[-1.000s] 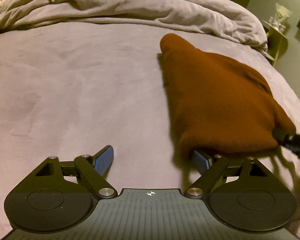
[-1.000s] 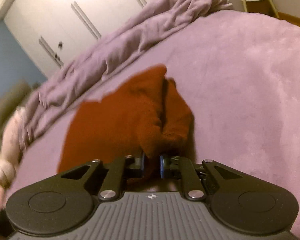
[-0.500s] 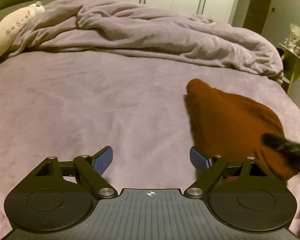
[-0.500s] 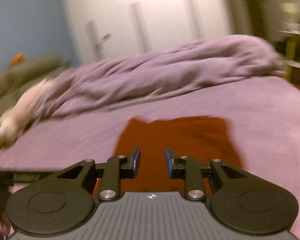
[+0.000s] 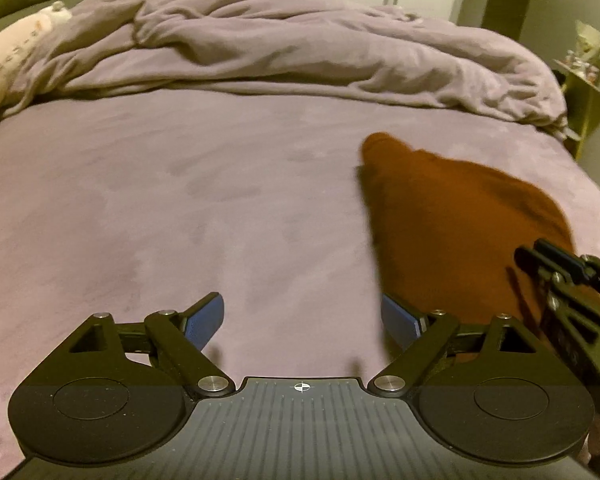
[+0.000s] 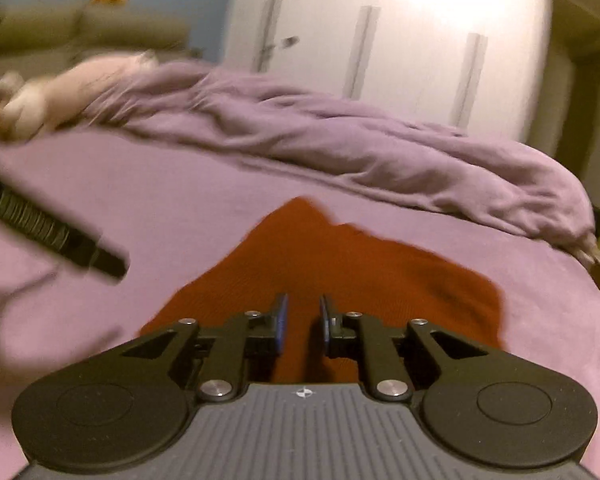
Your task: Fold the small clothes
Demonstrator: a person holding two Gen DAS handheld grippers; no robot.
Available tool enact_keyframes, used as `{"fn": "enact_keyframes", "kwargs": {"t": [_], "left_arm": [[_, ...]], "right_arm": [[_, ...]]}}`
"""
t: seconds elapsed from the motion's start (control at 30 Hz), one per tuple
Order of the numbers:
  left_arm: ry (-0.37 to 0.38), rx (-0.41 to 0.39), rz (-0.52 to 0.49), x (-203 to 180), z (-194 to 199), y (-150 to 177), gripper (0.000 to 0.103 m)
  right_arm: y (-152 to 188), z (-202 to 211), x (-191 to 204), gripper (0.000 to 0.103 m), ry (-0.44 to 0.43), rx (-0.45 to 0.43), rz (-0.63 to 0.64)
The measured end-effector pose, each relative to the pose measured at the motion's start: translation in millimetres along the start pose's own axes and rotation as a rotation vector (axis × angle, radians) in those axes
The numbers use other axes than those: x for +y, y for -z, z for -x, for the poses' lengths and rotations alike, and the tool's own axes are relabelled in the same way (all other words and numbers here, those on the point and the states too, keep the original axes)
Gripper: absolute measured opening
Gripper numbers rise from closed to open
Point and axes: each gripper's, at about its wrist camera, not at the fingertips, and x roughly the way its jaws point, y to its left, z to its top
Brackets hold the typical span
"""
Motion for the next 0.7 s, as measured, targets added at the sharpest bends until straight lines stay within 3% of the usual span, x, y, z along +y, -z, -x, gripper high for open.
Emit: {"fn": "enact_keyframes", "kwargs": {"t": [0.17, 0.4, 0.47, 0.53, 0.7], "left_arm": [[0.065, -0.040, -0.033, -42, -18, -17, 0.091], [0.055, -0.040, -0.059, -81, -58, -34, 0.091], [0.046, -0.056, -0.051, -86, -63, -40, 0.092], [0.037, -0.066, -0.040, -88, -69, -47, 0.093], [0.012, -0.064, -0.007, -87, -94, -57, 0.096]], "right_arm": [[0, -20, -42, 0.015, 0.119, 0.053, -0.040], [-1, -39, -69, 0.018, 0.136, 0.084, -0.050], [-6, -38, -72, 0.023, 0.130, 0.072, -0.067], [-15, -43, -76, 0.037, 0.118, 0.052, -0.100], [-32, -70, -78, 0.044, 0.134, 0.057, -0.124]]}}
